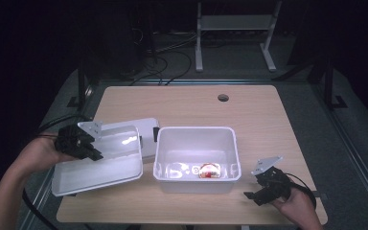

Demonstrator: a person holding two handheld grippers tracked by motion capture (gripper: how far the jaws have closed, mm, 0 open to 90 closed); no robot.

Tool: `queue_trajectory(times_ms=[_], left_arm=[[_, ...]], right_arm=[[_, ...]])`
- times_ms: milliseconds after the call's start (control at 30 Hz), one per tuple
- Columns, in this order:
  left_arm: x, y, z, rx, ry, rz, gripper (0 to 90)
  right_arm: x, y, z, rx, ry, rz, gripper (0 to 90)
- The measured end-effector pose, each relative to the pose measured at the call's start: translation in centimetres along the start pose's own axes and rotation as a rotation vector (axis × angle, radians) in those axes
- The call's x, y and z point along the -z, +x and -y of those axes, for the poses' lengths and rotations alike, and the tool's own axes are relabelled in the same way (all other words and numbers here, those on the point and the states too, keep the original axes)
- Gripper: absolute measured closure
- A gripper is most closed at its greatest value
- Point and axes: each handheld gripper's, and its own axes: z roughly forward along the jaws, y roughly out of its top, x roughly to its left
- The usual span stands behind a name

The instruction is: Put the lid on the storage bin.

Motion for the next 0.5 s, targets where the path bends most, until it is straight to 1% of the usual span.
queue_trajectory(times_ms=[100,167,233,400,433,467,500], left_arm=[[0.7,0.2,-1.6,-0.022,0.003,-0.013,89.1],[1.0,0.4,-2.6,-0.037,0.002,-0.006,89.1],[1.2,0.6,-3.7,-0.047,0.0,-0.003,89.1],[1.2,0.7,-6.4,-0.087,0.005,0.003,89.0],[1.2,0.7,-6.4,-0.087,0.005,0.003,89.0],[1.2,0.7,-7.5,-0.104,0.003,0.007,89.1],[1.1,0.6,-8.1,-0.109,0.003,0.008,89.0]], right_arm=[[0.0,0.0,0.0,0.0,-0.003,0.002,21.7],[0.0,-0.1,0.1,-0.003,-0.004,0.002,21.7],[0.1,-0.1,0.1,-0.006,-0.004,0.003,21.7],[0.1,-0.3,0.3,-0.013,-0.009,0.003,21.7],[0.1,-0.4,0.3,-0.015,-0.009,0.003,21.7],[0.1,-0.4,0.3,-0.016,-0.007,0.004,21.7],[0.1,-0.5,0.4,-0.017,-0.007,0.004,21.7]])
